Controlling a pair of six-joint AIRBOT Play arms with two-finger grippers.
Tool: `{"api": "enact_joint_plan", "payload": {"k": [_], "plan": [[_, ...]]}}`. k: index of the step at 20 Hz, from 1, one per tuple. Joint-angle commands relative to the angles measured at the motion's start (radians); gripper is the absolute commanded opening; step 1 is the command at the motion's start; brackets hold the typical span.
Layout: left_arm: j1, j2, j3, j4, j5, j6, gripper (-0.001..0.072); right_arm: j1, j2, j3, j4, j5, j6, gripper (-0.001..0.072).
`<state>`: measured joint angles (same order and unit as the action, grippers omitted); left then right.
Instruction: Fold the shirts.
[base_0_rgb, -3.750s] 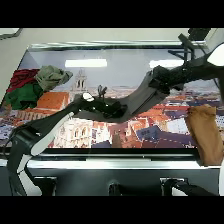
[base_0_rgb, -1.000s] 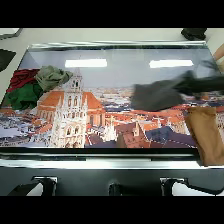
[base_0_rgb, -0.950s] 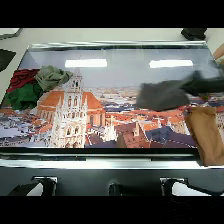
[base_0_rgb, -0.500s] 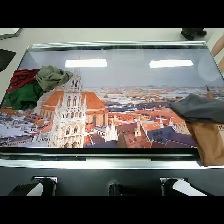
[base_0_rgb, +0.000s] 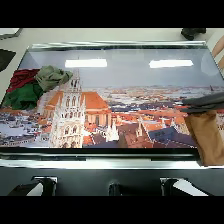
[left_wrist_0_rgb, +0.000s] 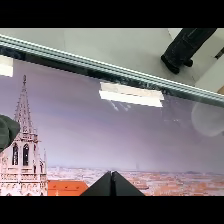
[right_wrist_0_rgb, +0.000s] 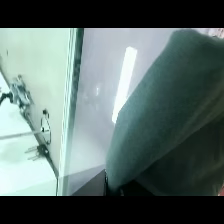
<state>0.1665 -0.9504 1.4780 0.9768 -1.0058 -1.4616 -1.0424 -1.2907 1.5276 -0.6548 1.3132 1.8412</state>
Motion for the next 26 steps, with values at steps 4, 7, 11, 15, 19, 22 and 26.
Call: {"api": "enact_joint_plan", "payload": {"k": [4,7,11,15,19,22,26], "plan": [[0.000,0.004,0.000,0.000,0.000,0.023,0.0029,-0.122,0.020,0.001,-0.274,0.243,0.027,0.0044],[0.000,0.004,0.000,0.000,0.000,0.023,0.0029,-0.117,0.023,-0.012,-0.631,0.408,-0.013,0.0044],[0.000,0.004,0.000,-0.001,0.000,0.022,0.0029,-0.120,0.040,-0.186,-0.881,0.377,-0.023,0.0044],[-0.001,0.003,0.000,0.000,0.000,0.023,0.0029,-0.120,0.040,-0.407,-0.841,0.209,-0.023,0.0045],[-0.004,-0.003,0.000,0.000,0.001,0.022,0.0029,-0.120,0.041,-0.483,-0.881,0.130,-0.039,0.0671],[-0.048,-0.017,0.002,0.000,0.061,0.024,0.0028,-0.119,0.041,-0.301,-0.881,0.093,-0.087,0.0685],[-0.190,-0.161,0.128,0.317,0.093,0.000,0.0025,0.016,0.041,0.130,-0.745,-0.111,-0.179,0.0682]]}}
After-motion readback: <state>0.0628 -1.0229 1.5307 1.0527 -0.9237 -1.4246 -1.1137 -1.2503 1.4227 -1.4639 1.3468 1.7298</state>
